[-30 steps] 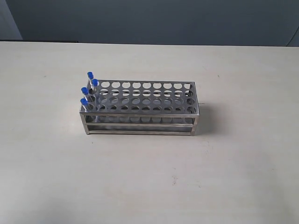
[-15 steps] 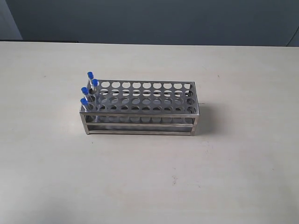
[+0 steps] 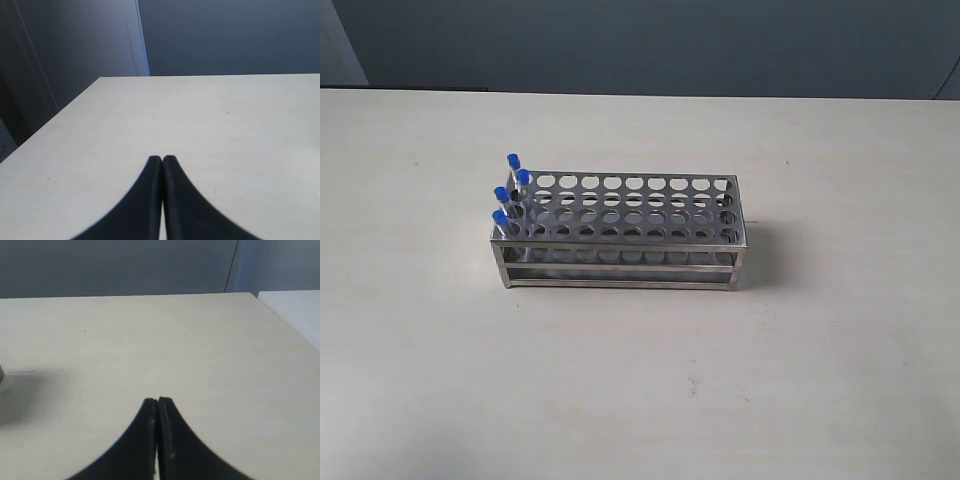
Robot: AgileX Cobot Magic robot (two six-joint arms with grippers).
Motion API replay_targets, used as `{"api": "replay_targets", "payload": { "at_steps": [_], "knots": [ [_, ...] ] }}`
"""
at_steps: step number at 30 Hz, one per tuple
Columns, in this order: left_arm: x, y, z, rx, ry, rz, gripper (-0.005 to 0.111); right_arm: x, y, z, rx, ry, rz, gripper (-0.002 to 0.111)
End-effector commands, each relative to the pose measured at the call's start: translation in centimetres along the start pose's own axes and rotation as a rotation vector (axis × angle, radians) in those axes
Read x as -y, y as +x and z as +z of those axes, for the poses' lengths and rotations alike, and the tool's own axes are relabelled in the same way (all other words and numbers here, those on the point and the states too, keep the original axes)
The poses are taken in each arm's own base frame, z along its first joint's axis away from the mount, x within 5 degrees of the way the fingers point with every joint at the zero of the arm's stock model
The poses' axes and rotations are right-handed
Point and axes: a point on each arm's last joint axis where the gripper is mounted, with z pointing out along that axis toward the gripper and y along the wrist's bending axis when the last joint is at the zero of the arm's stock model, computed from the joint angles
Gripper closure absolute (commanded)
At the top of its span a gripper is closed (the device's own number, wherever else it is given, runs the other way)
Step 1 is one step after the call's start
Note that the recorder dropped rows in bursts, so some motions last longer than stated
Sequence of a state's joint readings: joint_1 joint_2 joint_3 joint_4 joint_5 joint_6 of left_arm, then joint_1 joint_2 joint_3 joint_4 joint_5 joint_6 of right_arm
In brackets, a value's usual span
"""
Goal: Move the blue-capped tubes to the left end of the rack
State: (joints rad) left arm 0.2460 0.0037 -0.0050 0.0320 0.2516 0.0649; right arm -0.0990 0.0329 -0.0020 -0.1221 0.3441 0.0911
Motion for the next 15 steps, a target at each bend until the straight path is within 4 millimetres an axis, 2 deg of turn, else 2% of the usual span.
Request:
{"api": "replay_targets", "payload": {
  "at_steps": [1,15],
  "knots": [
    [0.0,0.04,0.01,0.01,-0.002,-0.003,0.106,0.01,-0.11,-0.03,0.021,0.004,-0.065,0.108],
    [0.0,0.04,0.01,0.01,-0.002,-0.003,0.106,-0.04,-0.12,-0.03,0.022,-0.002,-0.041,0.108]
  ]
}}
